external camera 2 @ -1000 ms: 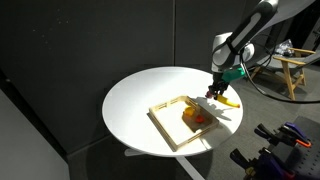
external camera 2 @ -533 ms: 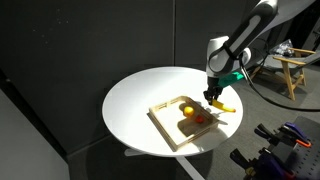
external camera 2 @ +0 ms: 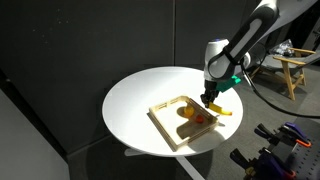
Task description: Put the banana on the tray
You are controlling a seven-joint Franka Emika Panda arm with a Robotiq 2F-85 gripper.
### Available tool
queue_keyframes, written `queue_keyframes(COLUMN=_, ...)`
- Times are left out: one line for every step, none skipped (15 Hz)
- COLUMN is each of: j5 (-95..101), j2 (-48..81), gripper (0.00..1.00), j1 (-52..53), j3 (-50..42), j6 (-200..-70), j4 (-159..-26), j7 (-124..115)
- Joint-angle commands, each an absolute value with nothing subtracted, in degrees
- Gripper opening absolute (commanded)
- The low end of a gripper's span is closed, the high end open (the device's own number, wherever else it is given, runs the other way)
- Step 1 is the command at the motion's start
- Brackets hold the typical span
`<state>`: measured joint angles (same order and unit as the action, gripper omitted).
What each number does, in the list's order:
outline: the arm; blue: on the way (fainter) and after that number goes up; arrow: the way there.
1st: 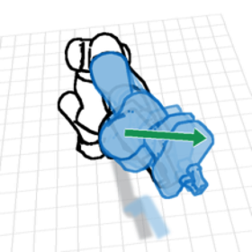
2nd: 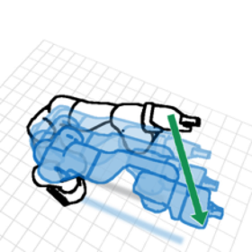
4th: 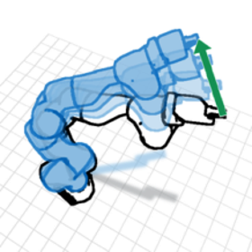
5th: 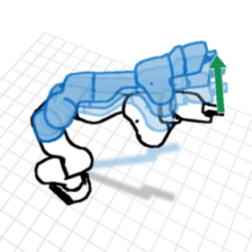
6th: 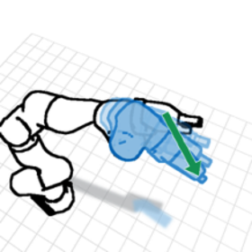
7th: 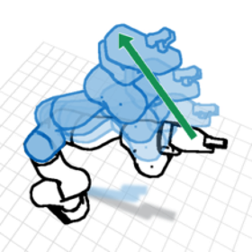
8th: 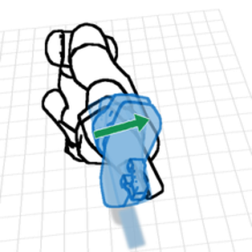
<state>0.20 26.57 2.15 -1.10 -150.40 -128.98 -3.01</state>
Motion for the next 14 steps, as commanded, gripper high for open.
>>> queue_keyframes(j5=0.3, j2=26.5, gripper=0.41, j1=2.0, j3=-0.9, j6=-150.3, j4=-128.9, j7=-3.1)
queue_keyframes(j5=0.3, j2=26.4, gripper=0.41, j1=2.0, j3=-0.9, j6=-150.3, j4=-129.0, j7=-3.1)
queue_keyframes(j5=0.3, j2=26.3, gripper=0.41, j1=2.0, j3=-0.9, j6=-150.3, j4=-129.0, j7=-3.1)
queue_keyframes(j5=0.3, j2=26.3, gripper=0.41, j1=2.0, j3=-0.9, j6=-150.3, j4=-129.0, j7=-3.1)
queue_keyframes(j5=0.3, j2=26.3, gripper=0.41, j1=2.0, j3=-0.9, j6=-150.3, j4=-129.0, j7=-3.1)
queue_keyframes(j5=0.3, j2=26.3, gripper=0.41, j1=2.0, j3=-0.9, j6=-150.3, j4=-129.0, j7=-3.1)
queue_keyframes(j5=0.3, j2=26.3, gripper=0.41, j1=2.0, j3=-0.9, j6=-150.3, j4=-129.0, j7=-3.1)
queue_keyframes(j5=0.3, j2=26.3, gripper=0.41, j1=2.0, j3=-0.9, j6=-150.3, j4=-129.0, j7=-3.1)
queue_keyframes(j5=0.3, j2=26.3, gripper=0.41, j1=2.0, j3=-0.9, j6=-150.3, j4=-129.0, j7=-3.1)
queue_keyframes(j5=0.3, j2=26.3, gripper=0.41, j1=2.0, j3=-0.9, j6=-150.3, j4=-129.0, j7=-3.1)
queue_keyframes(j5=0.3, j2=26.2, gripper=0.41, j1=2.0, j3=-0.9, j6=-150.3, j4=-129.0, j7=-3.1)
queue_keyframes(j5=0.3, j2=26.2, gripper=0.41, j1=2.0, j3=-0.9, j6=-150.3, j4=-129.1, j7=-3.1)
queue_keyframes(j5=0.3, j2=25.9, gripper=0.16, j1=1.9, j3=-0.8, j6=-150.3, j4=-129.2, j7=-3.0)
queue_keyframes(j5=0.3, j2=25.6, gripper=0.16, j1=2.0, j3=-0.7, j6=-150.2, j4=-129.2, j7=-3.1)
